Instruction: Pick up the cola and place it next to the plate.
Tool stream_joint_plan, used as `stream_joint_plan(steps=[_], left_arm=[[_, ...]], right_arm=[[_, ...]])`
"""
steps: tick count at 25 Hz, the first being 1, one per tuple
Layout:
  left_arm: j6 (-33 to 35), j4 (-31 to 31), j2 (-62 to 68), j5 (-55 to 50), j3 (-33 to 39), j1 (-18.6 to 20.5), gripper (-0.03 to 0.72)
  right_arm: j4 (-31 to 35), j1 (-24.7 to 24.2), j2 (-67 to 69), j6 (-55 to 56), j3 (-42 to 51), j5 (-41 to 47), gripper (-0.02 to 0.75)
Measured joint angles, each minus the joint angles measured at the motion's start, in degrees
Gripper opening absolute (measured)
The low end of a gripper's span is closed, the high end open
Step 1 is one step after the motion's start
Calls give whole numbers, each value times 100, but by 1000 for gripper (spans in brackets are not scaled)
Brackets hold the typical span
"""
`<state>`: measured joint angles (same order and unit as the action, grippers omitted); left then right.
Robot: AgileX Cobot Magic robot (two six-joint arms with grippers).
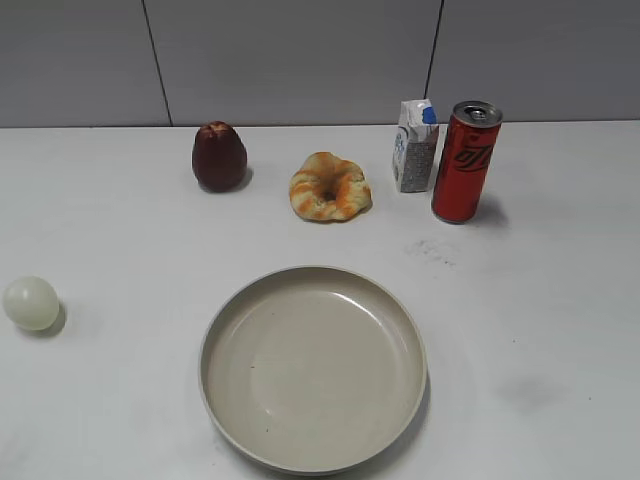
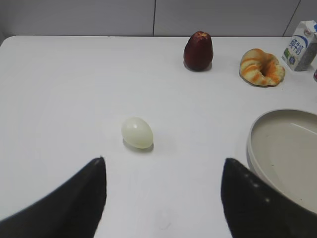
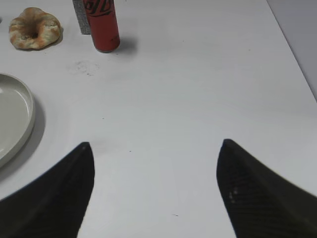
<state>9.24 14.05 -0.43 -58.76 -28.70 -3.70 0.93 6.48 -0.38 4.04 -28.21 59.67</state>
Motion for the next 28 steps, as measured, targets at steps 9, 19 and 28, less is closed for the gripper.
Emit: stream_joint_plan(steps=[9,19,28], left_arm=[[0,0,0,0,0,0,552],[0,0,0,0,0,0,552],[0,0,0,0,0,0,552]], right_arm=[[0,0,0,0,0,0,583],[-21,0,0,0,-13,-12,583],[-34,-5,1078,0,-180,-1720,583]])
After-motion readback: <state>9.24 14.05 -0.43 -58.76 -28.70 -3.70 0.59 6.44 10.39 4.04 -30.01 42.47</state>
